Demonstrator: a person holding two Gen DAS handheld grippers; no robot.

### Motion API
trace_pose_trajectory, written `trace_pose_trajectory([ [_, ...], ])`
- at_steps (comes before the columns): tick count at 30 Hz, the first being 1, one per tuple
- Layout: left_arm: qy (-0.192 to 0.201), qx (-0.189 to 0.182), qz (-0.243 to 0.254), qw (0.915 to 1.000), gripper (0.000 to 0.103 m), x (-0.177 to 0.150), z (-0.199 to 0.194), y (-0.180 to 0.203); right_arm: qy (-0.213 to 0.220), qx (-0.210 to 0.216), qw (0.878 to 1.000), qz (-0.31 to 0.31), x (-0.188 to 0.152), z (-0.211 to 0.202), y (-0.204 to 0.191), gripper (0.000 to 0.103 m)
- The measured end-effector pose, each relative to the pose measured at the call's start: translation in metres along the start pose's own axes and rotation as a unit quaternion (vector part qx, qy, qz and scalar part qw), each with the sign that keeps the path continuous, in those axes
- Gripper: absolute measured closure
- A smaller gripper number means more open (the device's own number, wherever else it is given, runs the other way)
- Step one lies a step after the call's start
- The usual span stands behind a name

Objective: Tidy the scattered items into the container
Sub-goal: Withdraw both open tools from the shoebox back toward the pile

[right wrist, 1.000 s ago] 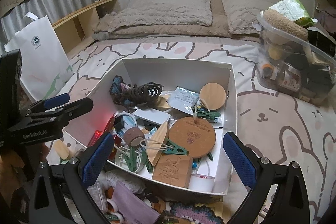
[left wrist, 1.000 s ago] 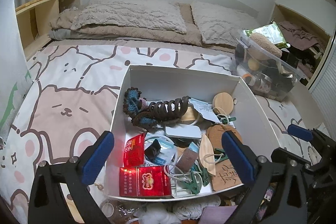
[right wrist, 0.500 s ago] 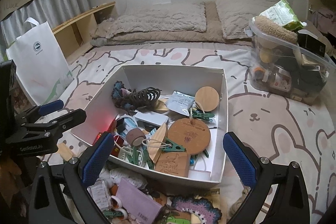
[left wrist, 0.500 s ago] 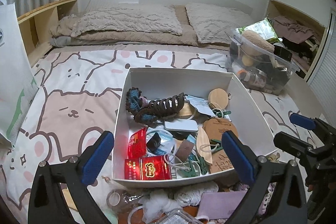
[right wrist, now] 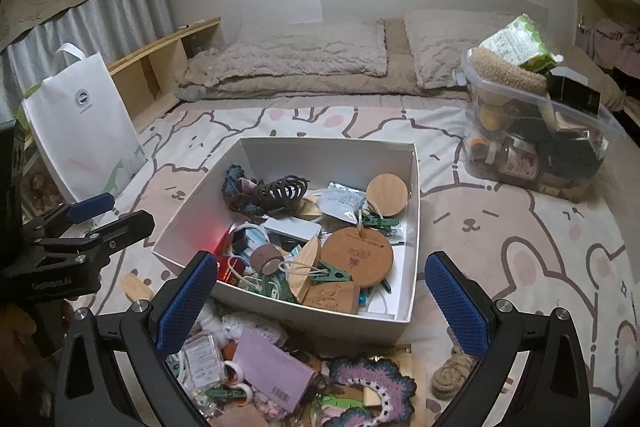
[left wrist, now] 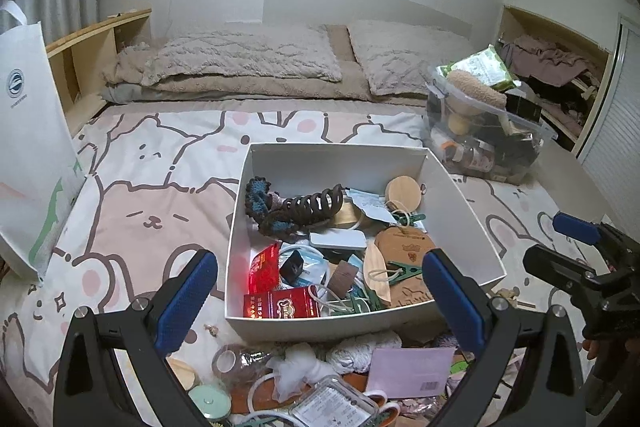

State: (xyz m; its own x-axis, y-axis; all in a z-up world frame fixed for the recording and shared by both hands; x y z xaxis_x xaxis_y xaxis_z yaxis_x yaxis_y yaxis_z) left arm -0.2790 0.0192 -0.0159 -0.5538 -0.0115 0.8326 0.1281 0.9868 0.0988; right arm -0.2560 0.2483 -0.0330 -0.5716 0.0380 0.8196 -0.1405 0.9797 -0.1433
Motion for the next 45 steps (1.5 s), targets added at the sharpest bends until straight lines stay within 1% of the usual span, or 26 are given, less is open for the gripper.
trace_pose_trajectory([
  [12,0.021,-0.007,0.006,0.9997,0.000,0.005,-0.038,0.006,0.019,-0.007,1.000,0.011,0.002,-0.040,0.003,0.000],
  [17,0.028,-0.009,0.011,0.9995,0.000,0.007,-0.053,0.008,0.024,-0.012,1.000,0.004,0.000,-0.057,0.002,0.000],
  [30,0.056,-0.023,0.009,0.9981,0.000,0.008,-0.095,0.011,0.049,-0.009,0.999,0.004,-0.008,-0.097,0.001,0.000],
  [36,0.064,-0.024,0.007,0.9976,0.000,0.001,-0.108,0.007,0.056,-0.002,0.998,0.014,-0.019,-0.109,0.000,0.000],
  [45,0.069,-0.018,0.001,0.9974,0.000,-0.023,-0.120,-0.003,0.060,0.010,0.998,0.027,-0.045,-0.116,0.001,0.000],
])
Point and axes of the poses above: each gripper's, at about its wrist camera, not at the fingertips, and z roughly the way its jaws point, y to its right, x to its top, the point moved 1 cm from there along z, roughly the way its jaws point, and after that the axes turned 8 degrees about y, right-handed, at the moved point
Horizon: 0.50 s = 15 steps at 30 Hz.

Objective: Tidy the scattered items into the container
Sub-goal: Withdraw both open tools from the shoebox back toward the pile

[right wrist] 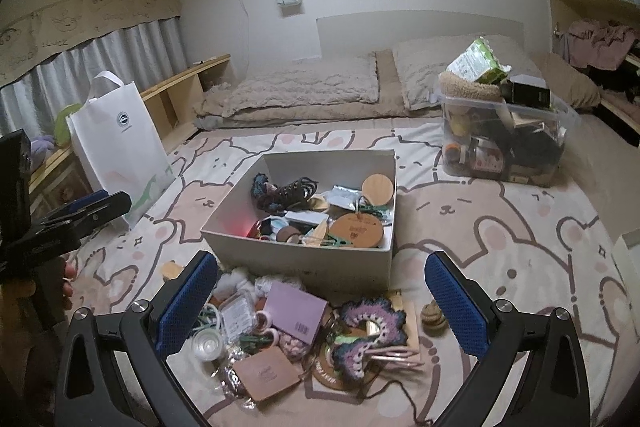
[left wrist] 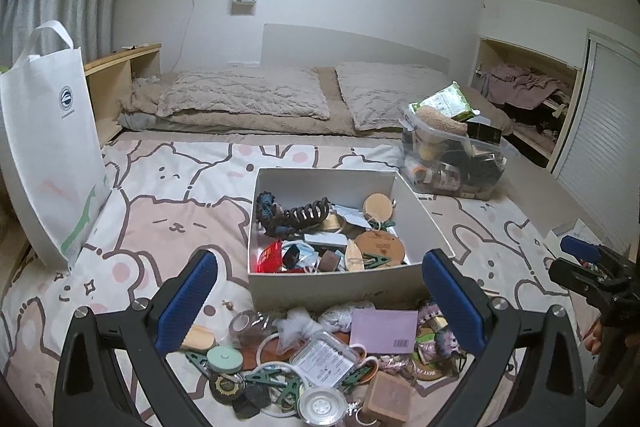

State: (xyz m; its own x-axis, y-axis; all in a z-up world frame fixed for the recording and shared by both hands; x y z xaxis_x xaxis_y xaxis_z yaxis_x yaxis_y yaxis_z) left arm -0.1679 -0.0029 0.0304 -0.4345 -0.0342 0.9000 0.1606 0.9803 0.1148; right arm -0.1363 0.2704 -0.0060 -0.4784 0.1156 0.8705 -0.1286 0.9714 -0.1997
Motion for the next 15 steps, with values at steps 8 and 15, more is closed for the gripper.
trace_pose_trajectory([
  [8,-0.011,0.004,-0.006,0.9999,0.000,-0.031,-0.006,-0.015,-0.010,-0.003,1.000,0.029,-0.031,0.004,0.011,0.000],
  [15,-0.024,-0.004,-0.028,0.9993,0.000,-0.059,-0.004,-0.031,-0.034,-0.002,0.998,0.045,-0.061,0.012,0.015,0.000],
])
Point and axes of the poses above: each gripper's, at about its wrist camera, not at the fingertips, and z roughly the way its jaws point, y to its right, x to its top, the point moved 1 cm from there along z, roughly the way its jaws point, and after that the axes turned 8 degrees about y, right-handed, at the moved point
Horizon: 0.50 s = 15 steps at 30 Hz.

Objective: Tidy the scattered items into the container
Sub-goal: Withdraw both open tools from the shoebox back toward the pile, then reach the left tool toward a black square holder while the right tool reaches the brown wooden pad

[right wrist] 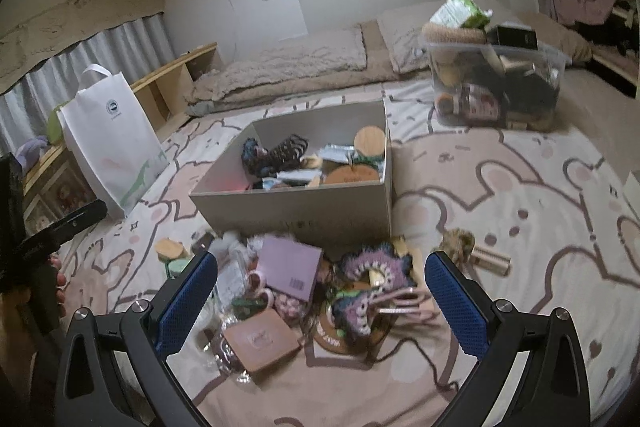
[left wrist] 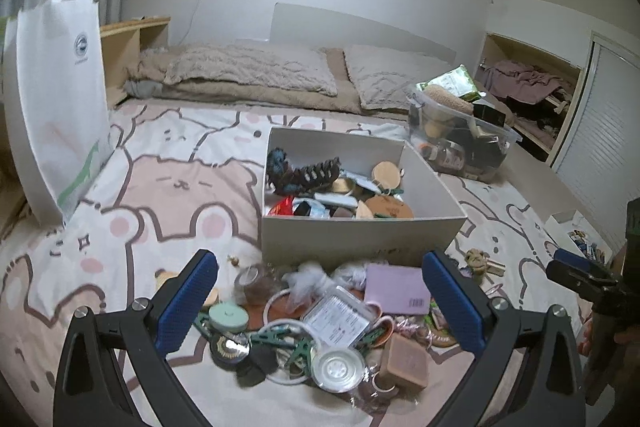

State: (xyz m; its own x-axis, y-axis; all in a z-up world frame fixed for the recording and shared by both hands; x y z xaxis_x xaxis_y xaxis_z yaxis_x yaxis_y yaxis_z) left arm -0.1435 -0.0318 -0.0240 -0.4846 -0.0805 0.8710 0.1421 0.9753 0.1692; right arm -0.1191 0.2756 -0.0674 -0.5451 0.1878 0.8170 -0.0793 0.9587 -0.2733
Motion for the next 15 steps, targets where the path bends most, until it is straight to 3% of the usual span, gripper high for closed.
trace_pose_trajectory([
  [15,-0.048,0.025,-0.022,0.9983,0.000,-0.058,0.011,-0.035,-0.057,0.017,0.998,0.035,-0.051,0.025,0.000,0.000],
])
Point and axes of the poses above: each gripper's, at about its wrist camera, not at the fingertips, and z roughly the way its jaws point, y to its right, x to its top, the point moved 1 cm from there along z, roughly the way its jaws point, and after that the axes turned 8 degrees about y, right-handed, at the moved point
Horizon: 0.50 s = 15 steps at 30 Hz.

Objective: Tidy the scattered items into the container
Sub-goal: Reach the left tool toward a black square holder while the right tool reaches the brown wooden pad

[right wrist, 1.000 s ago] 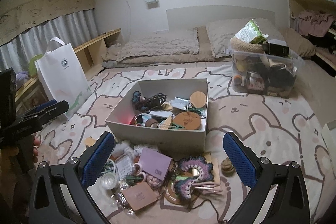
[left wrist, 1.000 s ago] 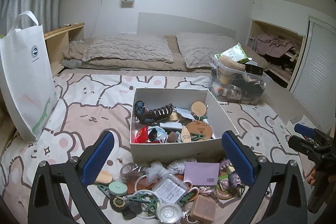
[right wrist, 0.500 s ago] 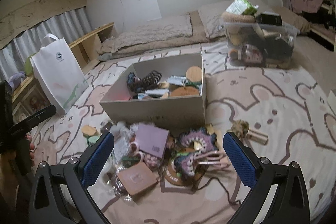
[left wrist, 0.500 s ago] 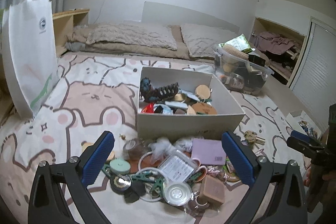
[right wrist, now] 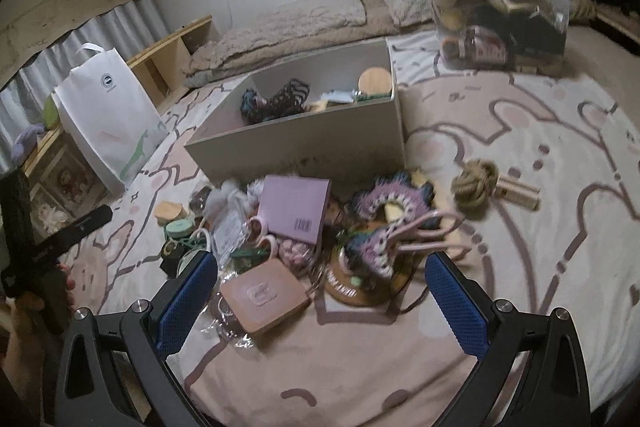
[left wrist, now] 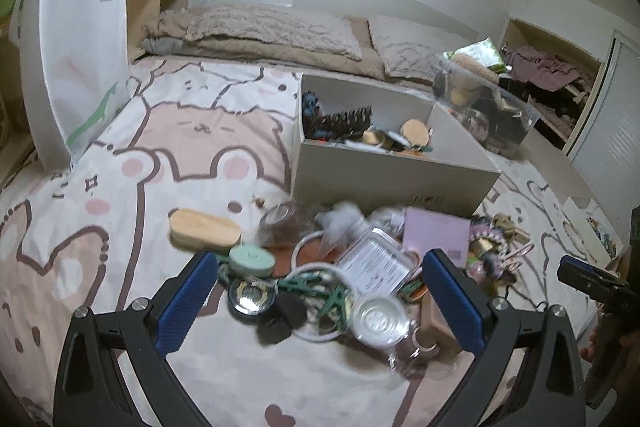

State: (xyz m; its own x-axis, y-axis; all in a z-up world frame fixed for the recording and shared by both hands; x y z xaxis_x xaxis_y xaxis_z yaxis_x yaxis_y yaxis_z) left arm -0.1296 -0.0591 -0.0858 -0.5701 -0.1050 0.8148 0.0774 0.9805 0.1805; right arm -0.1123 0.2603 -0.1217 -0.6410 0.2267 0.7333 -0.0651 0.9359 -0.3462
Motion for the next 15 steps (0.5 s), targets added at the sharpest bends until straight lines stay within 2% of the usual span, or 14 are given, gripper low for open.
trace_pose_trajectory([
  [11,-0.037,0.039,-0.006,0.9985,0.000,-0.043,0.016,-0.035,-0.047,0.010,0.997,0.053,-0.021,0.037,-0.012,0.000],
  [15,-0.053,0.046,-0.023,0.9972,0.000,-0.057,0.023,-0.049,-0.064,0.019,0.995,0.079,-0.026,0.051,-0.019,0.000],
])
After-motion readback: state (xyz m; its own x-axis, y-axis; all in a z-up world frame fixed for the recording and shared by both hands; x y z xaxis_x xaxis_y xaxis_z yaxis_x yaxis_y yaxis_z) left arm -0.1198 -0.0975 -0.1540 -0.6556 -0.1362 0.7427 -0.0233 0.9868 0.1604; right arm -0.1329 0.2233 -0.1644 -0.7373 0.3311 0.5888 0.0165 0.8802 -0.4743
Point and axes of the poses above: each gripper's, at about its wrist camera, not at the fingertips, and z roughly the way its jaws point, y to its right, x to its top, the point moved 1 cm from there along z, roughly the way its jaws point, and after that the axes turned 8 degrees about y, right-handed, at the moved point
